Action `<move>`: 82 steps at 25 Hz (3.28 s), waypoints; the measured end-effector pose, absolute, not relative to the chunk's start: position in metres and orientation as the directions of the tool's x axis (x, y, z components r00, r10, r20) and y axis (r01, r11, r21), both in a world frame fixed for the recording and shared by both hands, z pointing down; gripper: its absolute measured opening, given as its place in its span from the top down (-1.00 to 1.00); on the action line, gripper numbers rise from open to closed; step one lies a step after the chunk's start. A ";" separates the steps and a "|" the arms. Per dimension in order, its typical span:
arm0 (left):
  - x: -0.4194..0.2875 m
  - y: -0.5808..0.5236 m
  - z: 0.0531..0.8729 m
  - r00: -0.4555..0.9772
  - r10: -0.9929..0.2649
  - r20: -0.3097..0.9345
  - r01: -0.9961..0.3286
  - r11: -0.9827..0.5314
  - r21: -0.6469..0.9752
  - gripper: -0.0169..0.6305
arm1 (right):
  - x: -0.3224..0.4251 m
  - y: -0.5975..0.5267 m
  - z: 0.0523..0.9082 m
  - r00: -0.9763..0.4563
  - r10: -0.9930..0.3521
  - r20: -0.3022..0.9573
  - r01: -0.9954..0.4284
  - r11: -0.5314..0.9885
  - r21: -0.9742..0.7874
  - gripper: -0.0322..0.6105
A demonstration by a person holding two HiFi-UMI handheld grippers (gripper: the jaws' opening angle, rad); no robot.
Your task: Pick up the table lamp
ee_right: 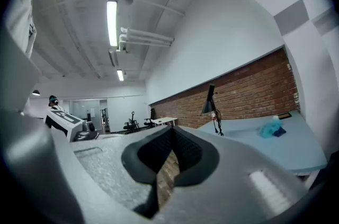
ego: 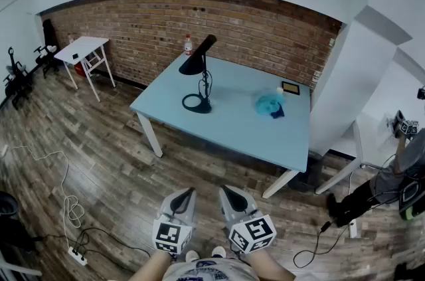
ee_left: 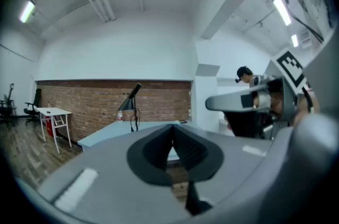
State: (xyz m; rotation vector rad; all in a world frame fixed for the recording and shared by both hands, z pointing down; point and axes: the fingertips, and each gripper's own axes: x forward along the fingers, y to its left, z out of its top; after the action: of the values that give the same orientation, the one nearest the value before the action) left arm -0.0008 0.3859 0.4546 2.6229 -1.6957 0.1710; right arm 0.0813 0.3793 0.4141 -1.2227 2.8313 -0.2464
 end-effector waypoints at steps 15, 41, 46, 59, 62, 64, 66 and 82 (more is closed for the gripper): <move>0.014 0.366 0.463 0.372 -0.918 0.140 -0.923 -0.381 -0.050 0.97 | 0.110 0.351 0.424 -0.691 -0.723 0.018 -0.709 0.673 -0.209 0.90; 0.021 0.257 0.506 0.366 -0.909 0.201 -0.923 -0.382 -0.048 0.97 | 0.112 0.248 0.473 -0.729 -0.681 0.073 -0.666 0.681 -0.305 0.90; -0.015 0.191 0.503 0.396 -0.901 0.178 -0.911 -0.410 -0.048 0.98 | 0.078 0.186 0.470 -0.709 -0.701 0.076 -0.690 0.668 -0.280 0.90; -0.123 0.034 0.503 0.510 -0.838 0.194 -0.852 -0.523 -0.020 0.98 | -0.036 0.032 0.475 -0.619 -0.774 0.136 -0.773 0.570 -0.278 0.90; -0.137 0.011 0.507 0.534 -0.819 0.209 -0.838 -0.545 0.006 0.97 | -0.051 0.010 0.477 -0.594 -0.792 0.141 -0.792 0.544 -0.278 0.90; -0.145 -0.002 0.512 0.547 -0.809 0.214 -0.830 -0.558 0.013 0.98 | -0.059 -0.002 0.479 -0.577 -0.804 0.144 -0.803 0.527 -0.279 0.90; -0.153 -0.013 0.515 0.556 -0.806 0.205 -0.824 -0.567 0.005 0.98 | -0.066 -0.011 0.481 -0.564 -0.813 0.148 -0.812 0.513 -0.279 0.90; -0.147 -0.058 0.517 0.630 -0.753 0.188 -0.773 -0.631 0.064 0.98 | -0.053 -0.046 0.483 -0.471 -0.861 0.192 -0.871 0.419 -0.255 0.90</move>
State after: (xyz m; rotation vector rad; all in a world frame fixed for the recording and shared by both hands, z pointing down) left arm -0.1468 -0.0581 0.5172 2.7094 -1.2755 0.2164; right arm -0.0526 -0.0456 0.4829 -1.6316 2.6729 -0.5112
